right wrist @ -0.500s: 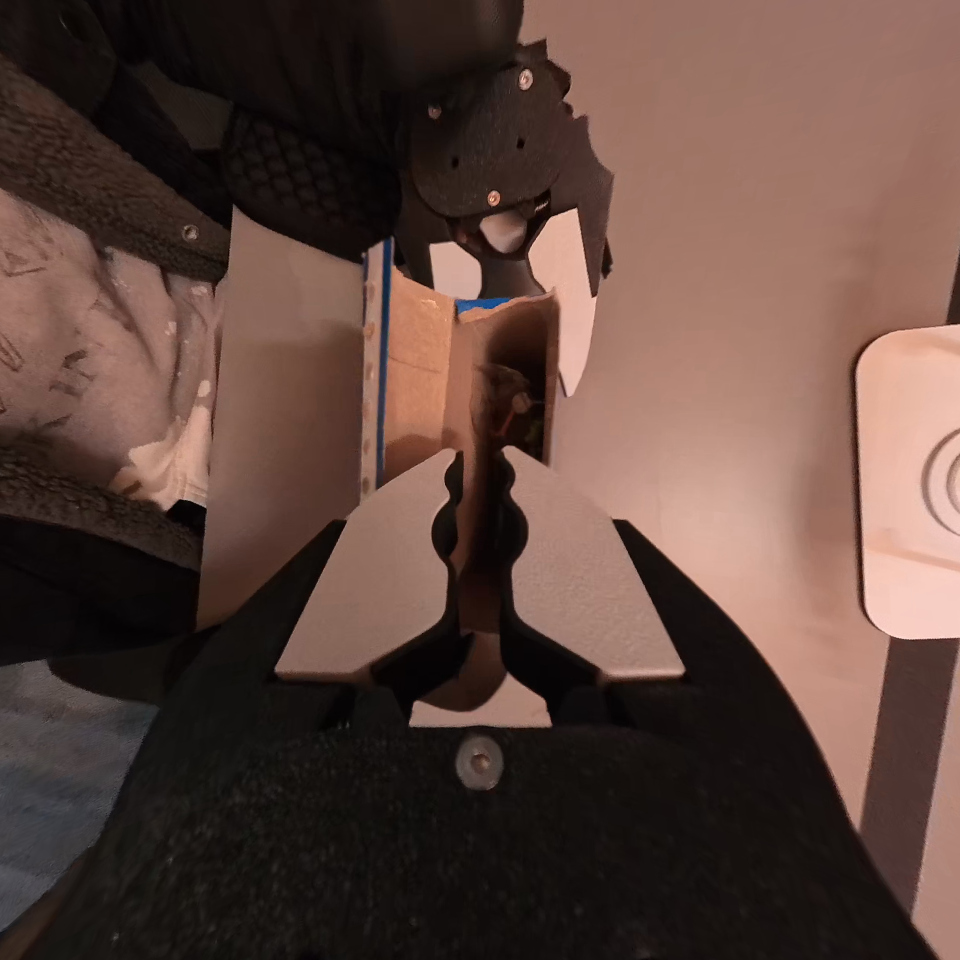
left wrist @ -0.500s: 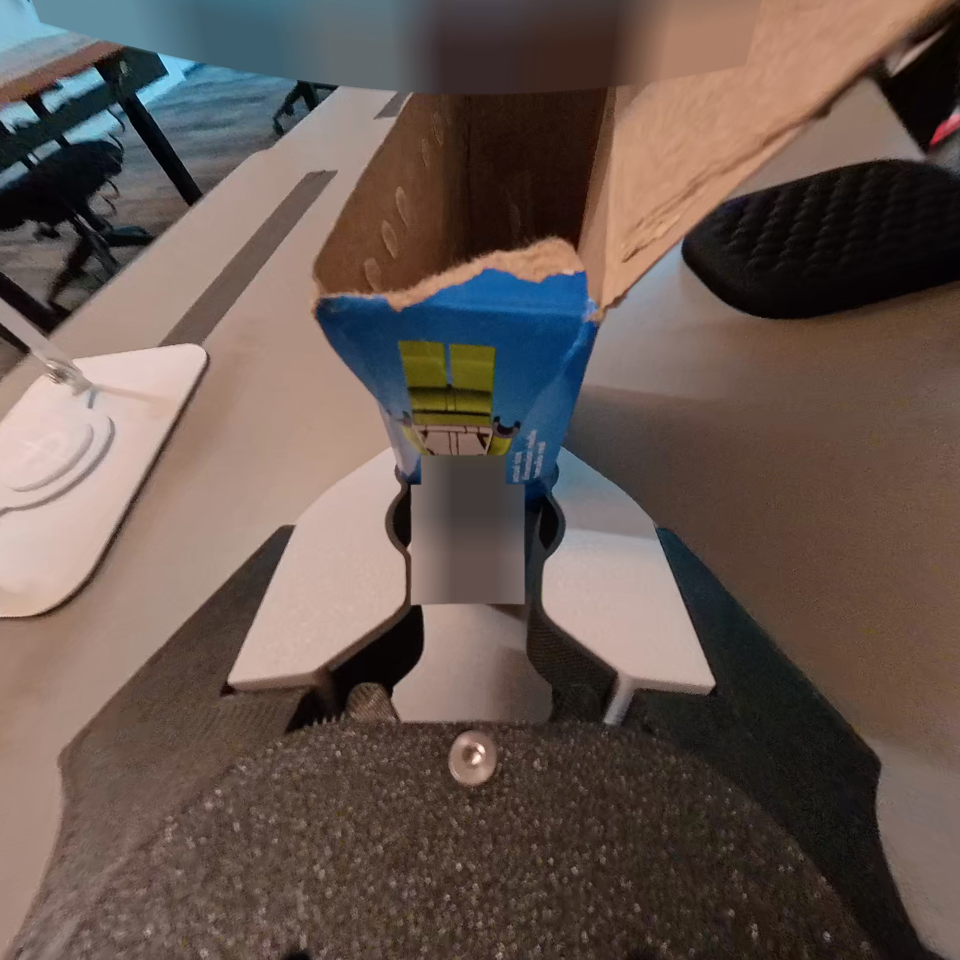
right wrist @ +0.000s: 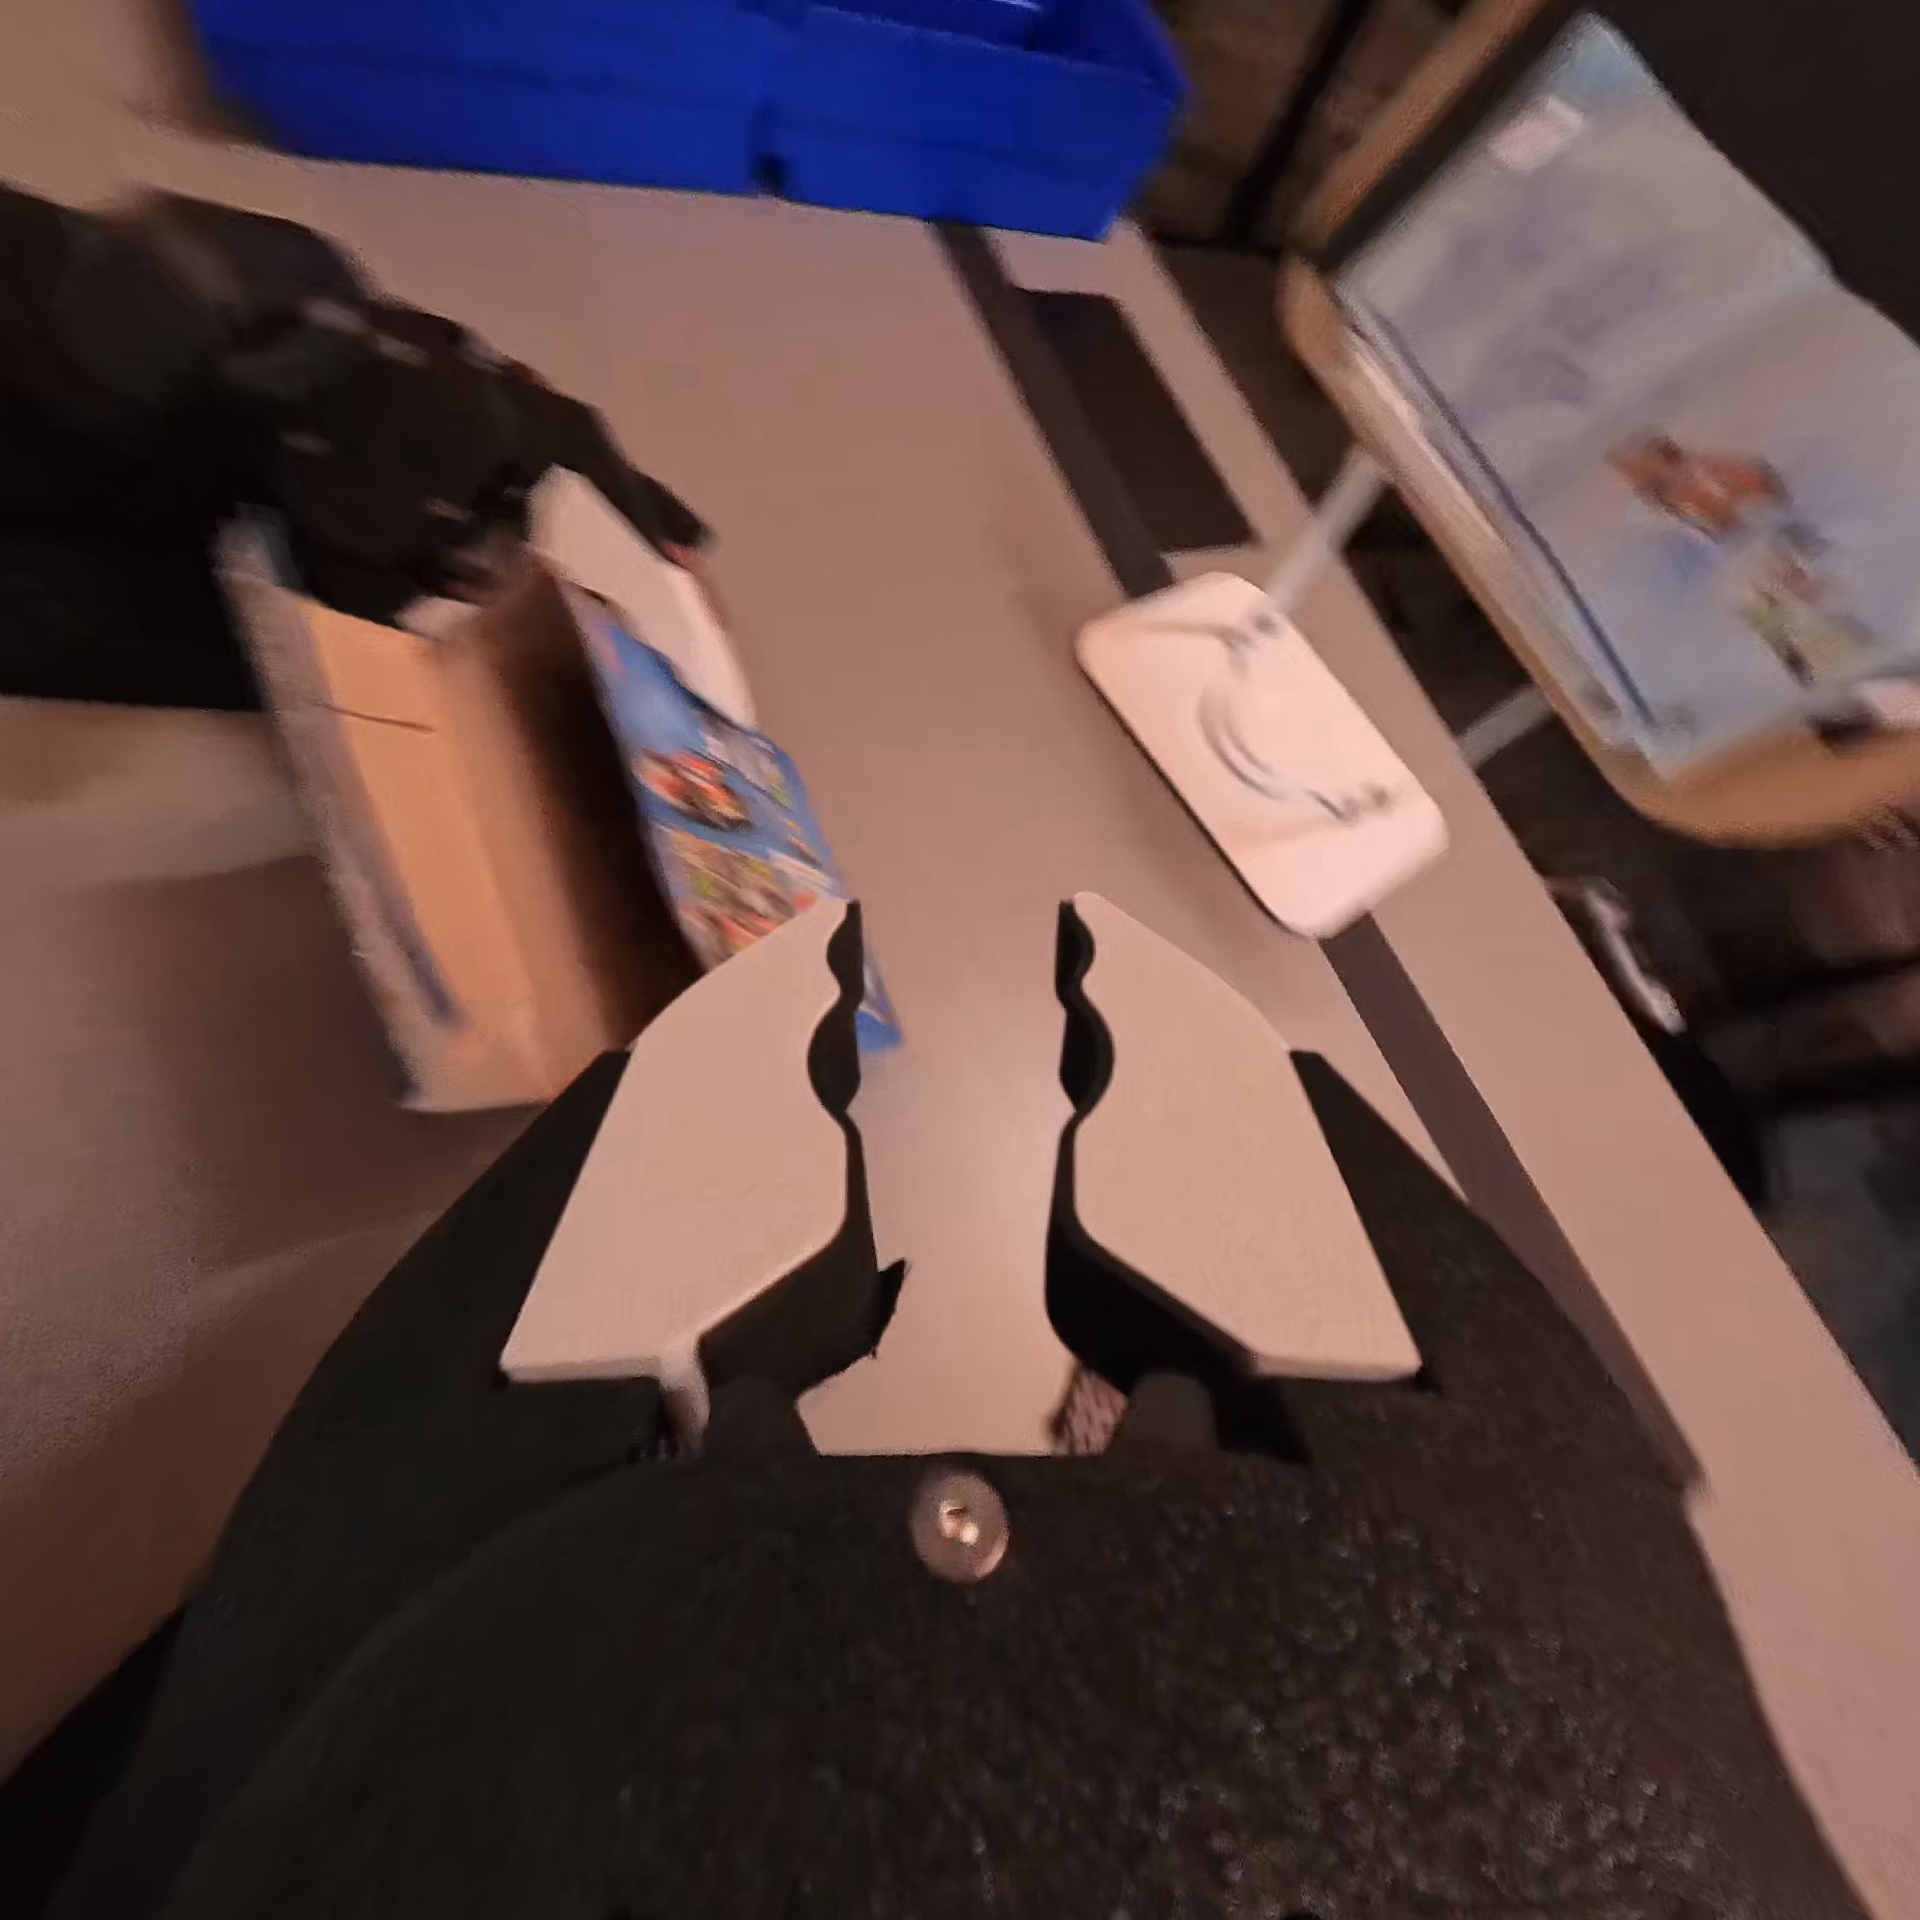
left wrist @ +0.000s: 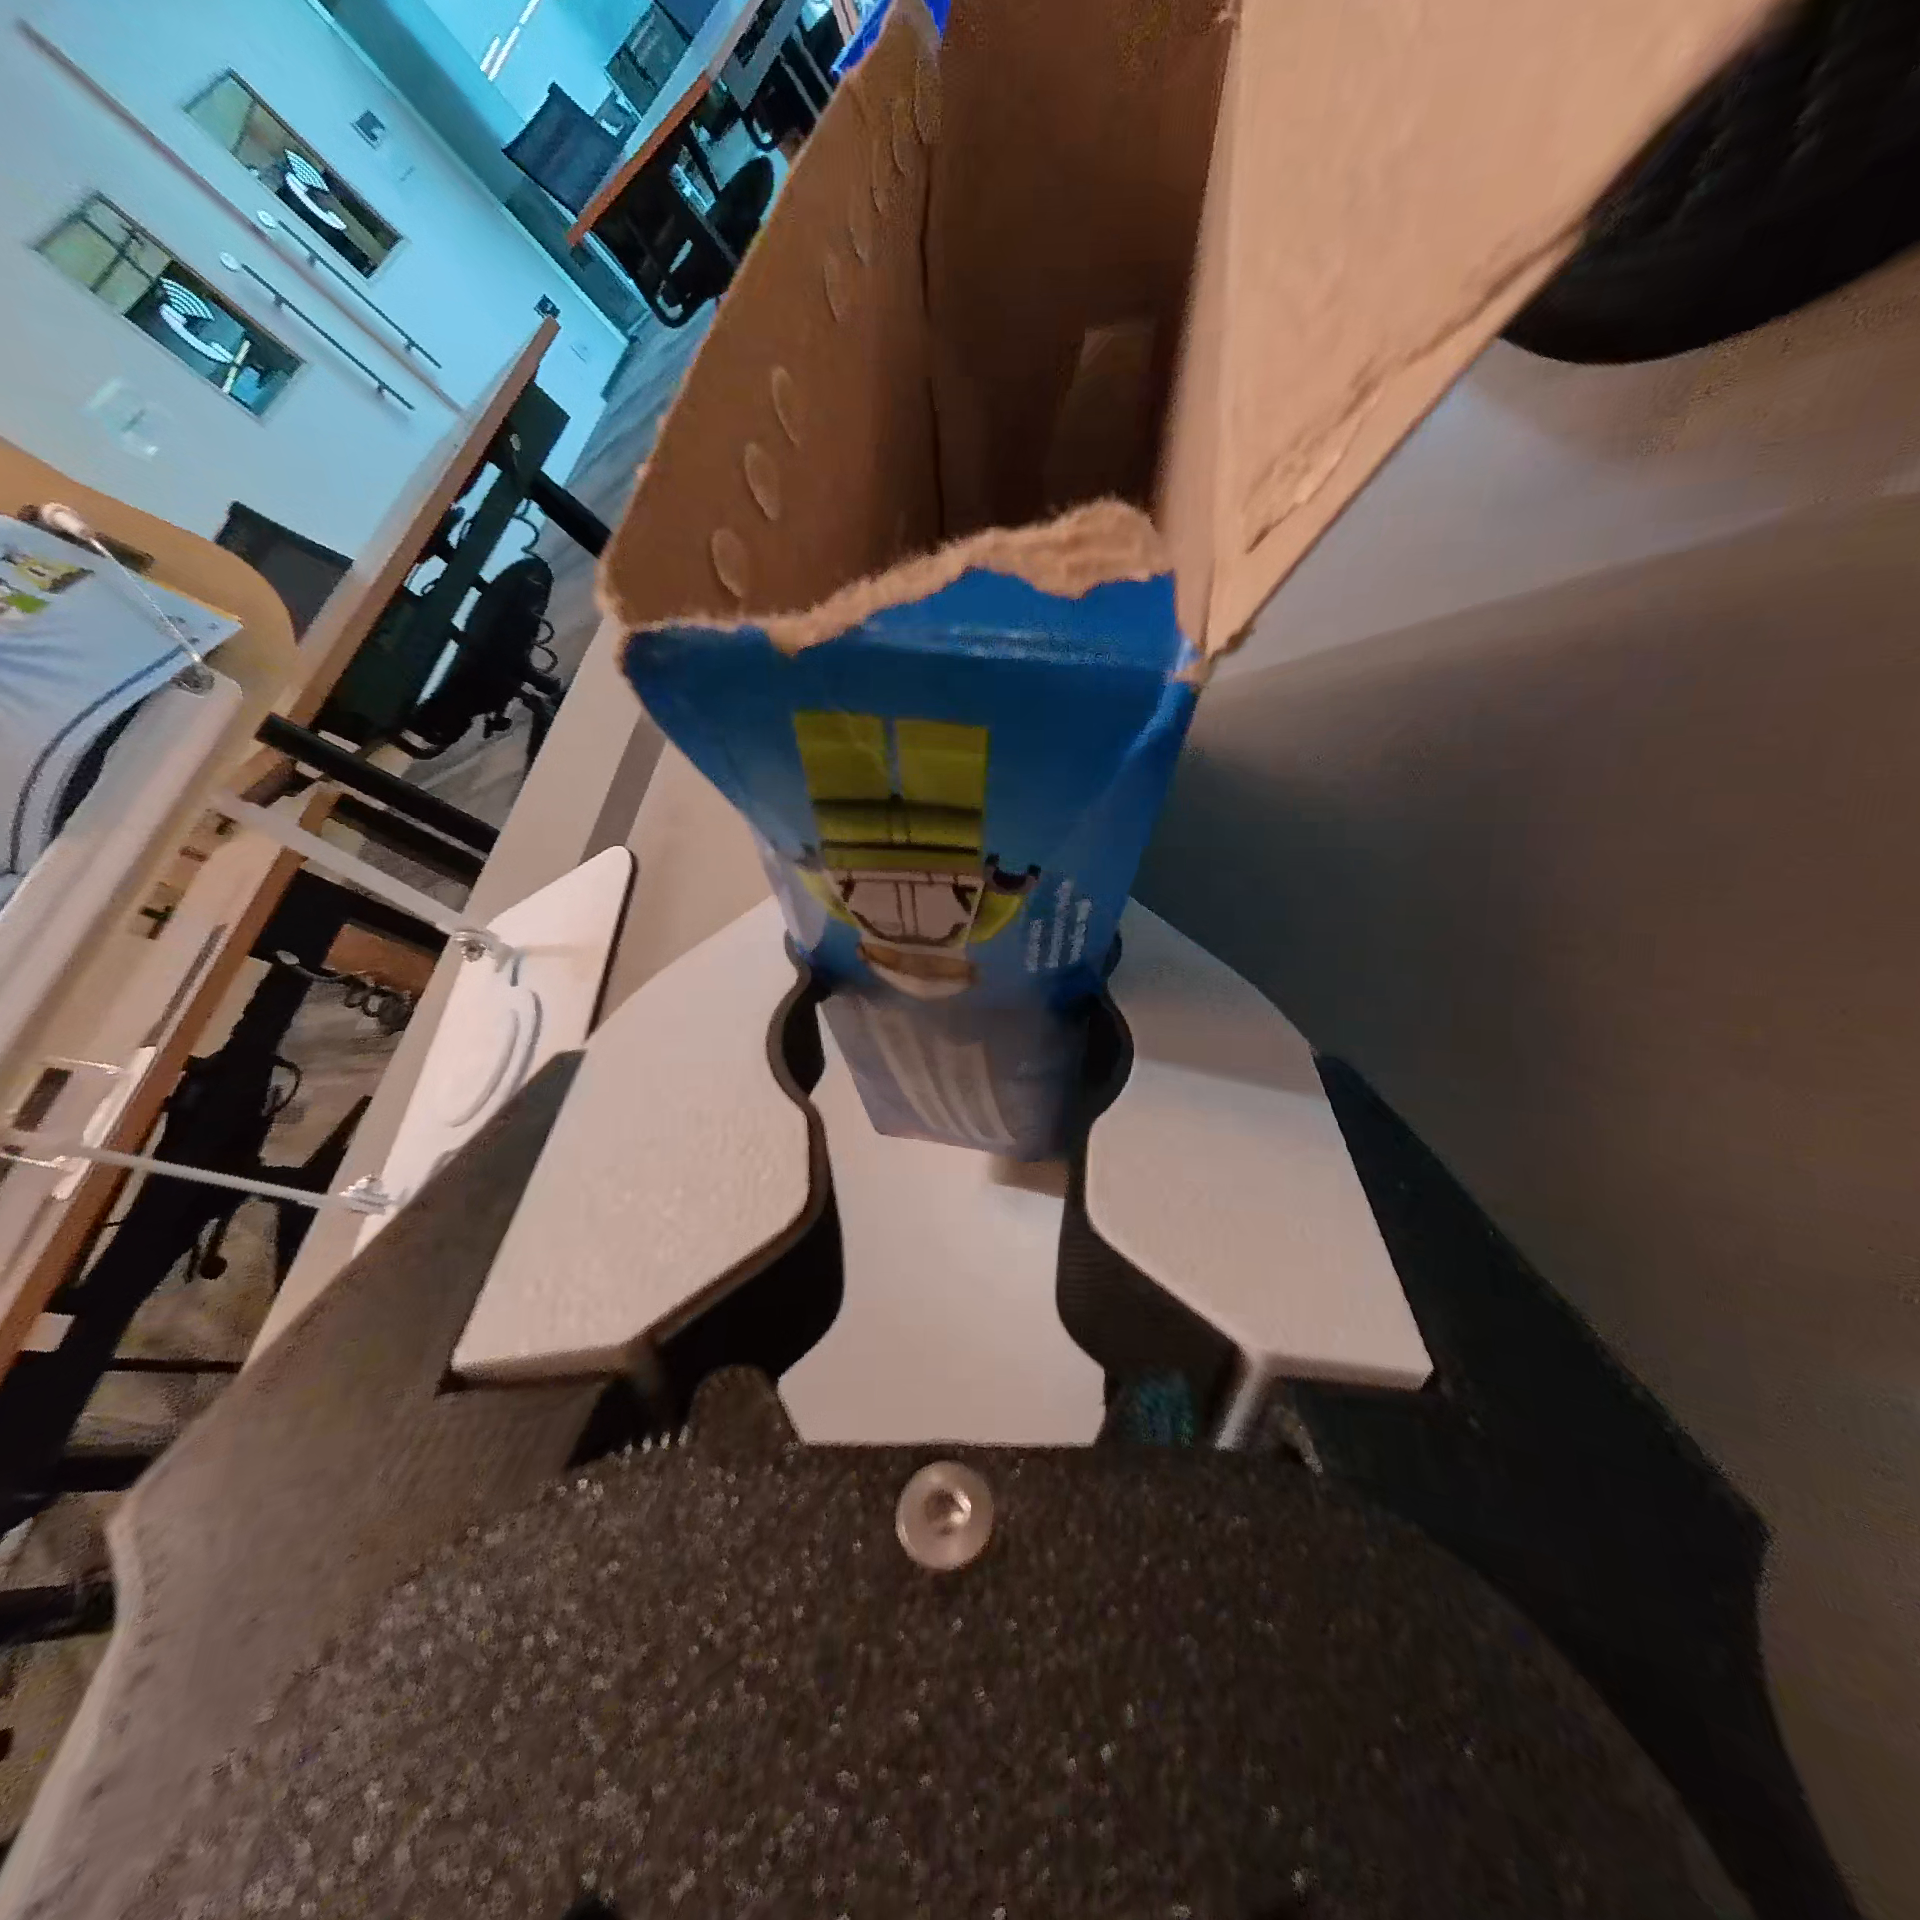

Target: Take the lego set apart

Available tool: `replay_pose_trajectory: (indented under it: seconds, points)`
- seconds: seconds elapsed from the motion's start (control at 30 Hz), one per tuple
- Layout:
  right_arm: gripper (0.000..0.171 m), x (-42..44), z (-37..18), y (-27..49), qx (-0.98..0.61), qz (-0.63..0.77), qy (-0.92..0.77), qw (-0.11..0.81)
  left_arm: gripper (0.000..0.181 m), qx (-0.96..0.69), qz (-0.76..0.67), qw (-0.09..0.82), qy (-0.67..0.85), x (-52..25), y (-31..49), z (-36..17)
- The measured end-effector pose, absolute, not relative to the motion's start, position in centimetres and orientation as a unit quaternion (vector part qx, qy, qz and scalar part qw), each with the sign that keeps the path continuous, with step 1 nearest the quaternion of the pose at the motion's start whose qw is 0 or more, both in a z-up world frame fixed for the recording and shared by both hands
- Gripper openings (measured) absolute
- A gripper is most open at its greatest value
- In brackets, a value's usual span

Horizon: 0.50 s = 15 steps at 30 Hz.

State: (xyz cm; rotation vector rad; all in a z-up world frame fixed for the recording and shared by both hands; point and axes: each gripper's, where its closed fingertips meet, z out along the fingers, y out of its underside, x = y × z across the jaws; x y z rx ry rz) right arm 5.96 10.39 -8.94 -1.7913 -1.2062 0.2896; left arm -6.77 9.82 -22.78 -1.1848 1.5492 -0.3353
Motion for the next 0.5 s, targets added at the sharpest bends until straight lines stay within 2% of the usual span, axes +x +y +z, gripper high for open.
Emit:
replay_pose_trajectory:
  seconds: [0.13,0.27,0.5]
  points:
    - [0.045,16.1,-14.6,13.1,-0.804,0.02,-0.34,0.487,0.047,-0.503,-0.134,0.552,0.652,-6.7,9.7,-22.9]
    - [0.065,21.8,-22.5,13.0,-0.865,0.02,-0.247,0.436,0.047,-0.515,-0.123,0.554,0.642,-6.9,10.3,-23.0]
    - [0.055,20.6,-27.7,12.9,-0.875,0.0,-0.289,0.387,0.047,-0.529,-0.112,0.554,0.634,-7.1,11.2,-23.3]
